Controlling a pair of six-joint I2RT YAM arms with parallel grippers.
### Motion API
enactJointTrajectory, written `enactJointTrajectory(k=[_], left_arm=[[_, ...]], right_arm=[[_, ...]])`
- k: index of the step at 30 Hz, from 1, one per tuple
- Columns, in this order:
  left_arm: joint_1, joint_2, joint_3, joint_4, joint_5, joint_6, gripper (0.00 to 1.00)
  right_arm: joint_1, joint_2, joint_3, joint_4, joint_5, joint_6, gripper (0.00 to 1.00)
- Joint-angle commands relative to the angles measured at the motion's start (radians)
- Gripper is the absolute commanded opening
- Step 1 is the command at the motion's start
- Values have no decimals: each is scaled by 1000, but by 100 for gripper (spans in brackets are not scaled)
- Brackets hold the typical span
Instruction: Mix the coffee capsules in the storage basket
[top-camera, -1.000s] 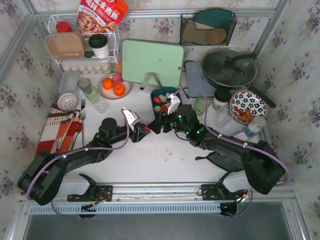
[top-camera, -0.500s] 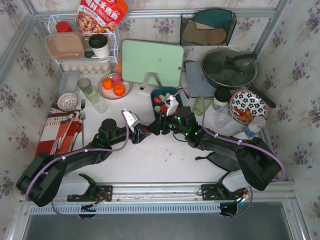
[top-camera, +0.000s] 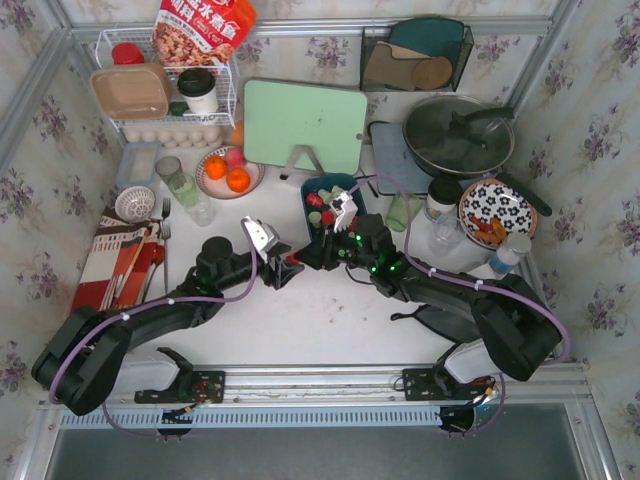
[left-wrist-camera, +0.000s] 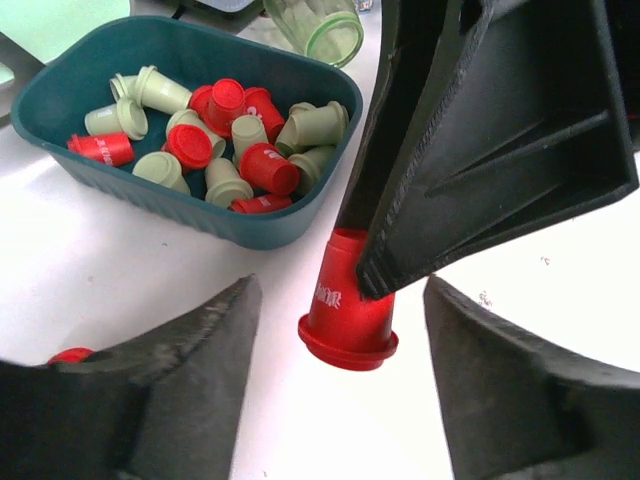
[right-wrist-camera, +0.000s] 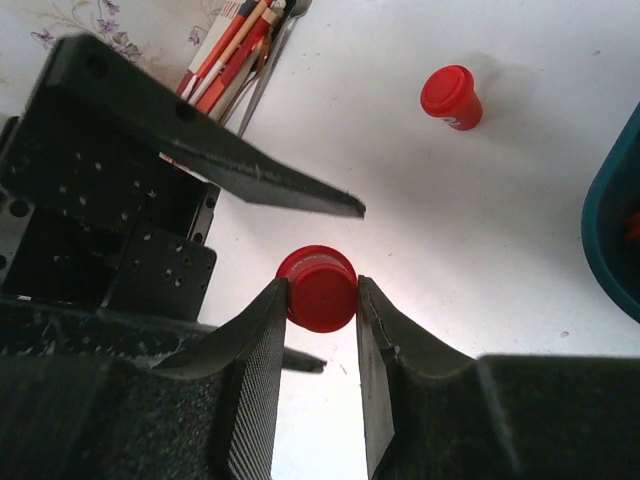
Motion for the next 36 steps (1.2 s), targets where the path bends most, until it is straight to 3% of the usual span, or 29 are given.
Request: enactJointTrajectory(k=[1, 3, 4, 8, 13, 17, 27, 36], left_arm=[[1, -5, 18, 9, -9, -3, 73], [1, -11, 14, 10, -12, -6, 95], [1, -16, 13, 6, -17, -6, 100], [1, -48, 3, -10, -103, -10, 99], [5, -67, 44, -160, -384, -25, 99], [30, 4, 111, -278, -556, -50, 99], [51, 294, 344, -521, -635, -64, 94], [65, 396, 461, -588, -683, -39, 88]], right_arm=[[0, -2, 2, 15, 7, -3, 16], [1, -9, 5, 6, 28, -8, 13], [1, -14, 8, -1, 45, -15, 12], [1, -46, 33, -78, 182, -82, 11], [1, -85, 69, -191, 476, -215, 11], [-2, -83, 70, -197, 676, -320, 14], [-18, 84, 99, -130, 747, -471, 15], [-18, 181, 146, -189, 719, -488, 43]])
